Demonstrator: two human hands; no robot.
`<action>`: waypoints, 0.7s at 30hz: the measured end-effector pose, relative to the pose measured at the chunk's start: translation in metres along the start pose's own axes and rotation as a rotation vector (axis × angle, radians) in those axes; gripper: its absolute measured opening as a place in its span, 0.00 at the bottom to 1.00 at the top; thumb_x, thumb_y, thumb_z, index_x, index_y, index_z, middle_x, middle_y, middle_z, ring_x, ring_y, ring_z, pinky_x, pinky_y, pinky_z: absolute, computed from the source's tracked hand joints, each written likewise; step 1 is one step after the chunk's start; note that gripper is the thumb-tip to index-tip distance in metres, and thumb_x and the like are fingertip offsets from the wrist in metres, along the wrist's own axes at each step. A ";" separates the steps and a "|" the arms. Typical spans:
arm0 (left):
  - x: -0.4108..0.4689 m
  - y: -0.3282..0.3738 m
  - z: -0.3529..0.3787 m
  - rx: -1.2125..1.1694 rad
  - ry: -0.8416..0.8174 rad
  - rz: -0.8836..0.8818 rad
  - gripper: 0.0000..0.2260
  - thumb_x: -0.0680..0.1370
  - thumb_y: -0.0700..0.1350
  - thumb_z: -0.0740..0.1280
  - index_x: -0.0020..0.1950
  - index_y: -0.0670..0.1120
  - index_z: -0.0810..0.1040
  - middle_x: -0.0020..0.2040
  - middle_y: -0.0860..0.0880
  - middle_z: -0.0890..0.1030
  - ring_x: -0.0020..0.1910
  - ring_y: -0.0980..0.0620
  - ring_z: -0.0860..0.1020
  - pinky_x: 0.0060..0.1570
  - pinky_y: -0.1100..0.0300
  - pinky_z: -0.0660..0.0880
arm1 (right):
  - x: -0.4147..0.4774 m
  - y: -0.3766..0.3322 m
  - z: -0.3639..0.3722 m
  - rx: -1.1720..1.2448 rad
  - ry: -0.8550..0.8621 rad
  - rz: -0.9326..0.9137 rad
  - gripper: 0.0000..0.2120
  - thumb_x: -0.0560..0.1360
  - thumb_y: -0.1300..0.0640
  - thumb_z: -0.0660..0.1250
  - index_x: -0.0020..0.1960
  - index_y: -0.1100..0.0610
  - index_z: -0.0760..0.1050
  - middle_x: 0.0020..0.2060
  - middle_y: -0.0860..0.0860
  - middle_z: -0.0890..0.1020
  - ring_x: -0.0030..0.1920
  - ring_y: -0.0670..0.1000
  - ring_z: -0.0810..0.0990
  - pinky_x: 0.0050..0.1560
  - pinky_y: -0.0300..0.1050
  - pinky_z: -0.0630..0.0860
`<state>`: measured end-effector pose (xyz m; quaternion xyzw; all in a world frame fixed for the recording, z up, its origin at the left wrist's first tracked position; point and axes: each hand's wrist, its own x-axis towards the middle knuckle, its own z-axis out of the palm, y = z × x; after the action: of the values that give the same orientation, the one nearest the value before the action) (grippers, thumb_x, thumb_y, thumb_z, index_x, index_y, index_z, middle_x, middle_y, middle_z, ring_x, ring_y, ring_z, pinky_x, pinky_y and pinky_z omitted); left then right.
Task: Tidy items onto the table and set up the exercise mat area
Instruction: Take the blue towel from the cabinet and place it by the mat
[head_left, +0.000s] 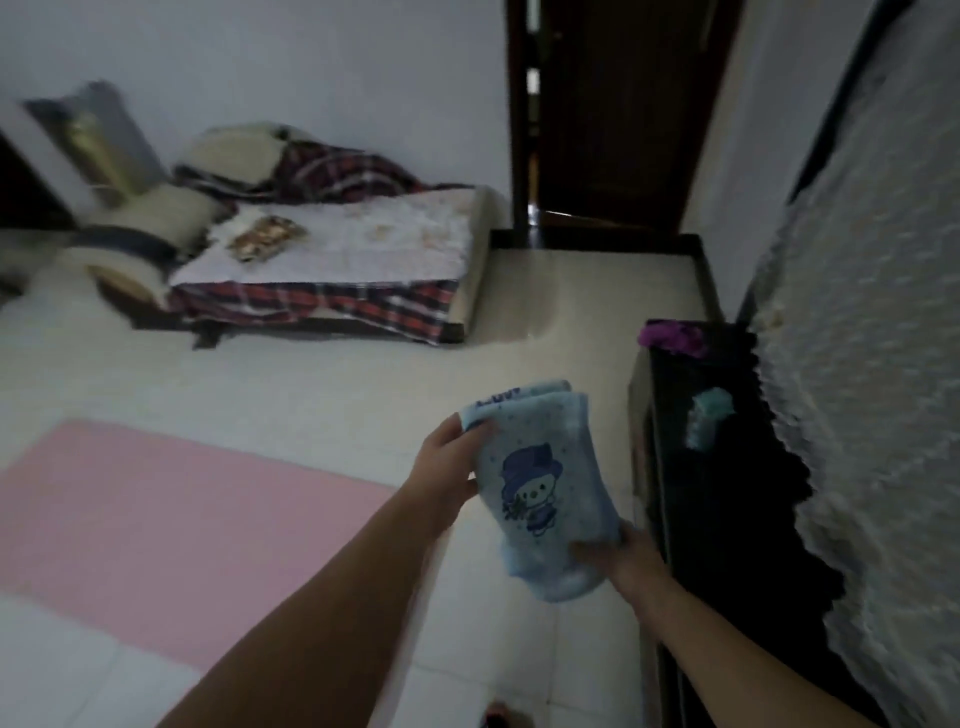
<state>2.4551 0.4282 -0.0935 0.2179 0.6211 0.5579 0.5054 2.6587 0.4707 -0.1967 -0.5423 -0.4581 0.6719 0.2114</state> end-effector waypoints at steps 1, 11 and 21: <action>-0.011 0.005 -0.012 -0.005 0.005 0.013 0.09 0.80 0.41 0.63 0.53 0.50 0.82 0.48 0.47 0.84 0.46 0.47 0.81 0.53 0.45 0.78 | 0.000 -0.010 0.010 -0.048 -0.054 -0.023 0.31 0.52 0.59 0.81 0.54 0.59 0.78 0.50 0.54 0.83 0.40 0.48 0.83 0.32 0.35 0.78; -0.141 0.030 -0.168 -0.006 0.246 0.179 0.09 0.81 0.42 0.62 0.56 0.49 0.80 0.51 0.47 0.82 0.49 0.47 0.80 0.53 0.47 0.77 | -0.054 -0.123 0.200 -0.139 -0.600 -0.276 0.16 0.74 0.69 0.67 0.54 0.50 0.79 0.47 0.49 0.84 0.47 0.48 0.82 0.38 0.39 0.78; -0.295 -0.023 -0.380 -0.111 0.691 0.224 0.07 0.79 0.41 0.66 0.53 0.49 0.82 0.51 0.44 0.84 0.48 0.44 0.82 0.51 0.47 0.80 | -0.162 -0.064 0.431 -0.356 -0.926 -0.316 0.09 0.75 0.67 0.69 0.55 0.61 0.82 0.46 0.57 0.86 0.45 0.54 0.85 0.42 0.47 0.81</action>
<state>2.2476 -0.0038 -0.0521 0.0556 0.6962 0.6834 0.2125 2.2999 0.2092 -0.0597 -0.1398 -0.6870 0.7130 -0.0101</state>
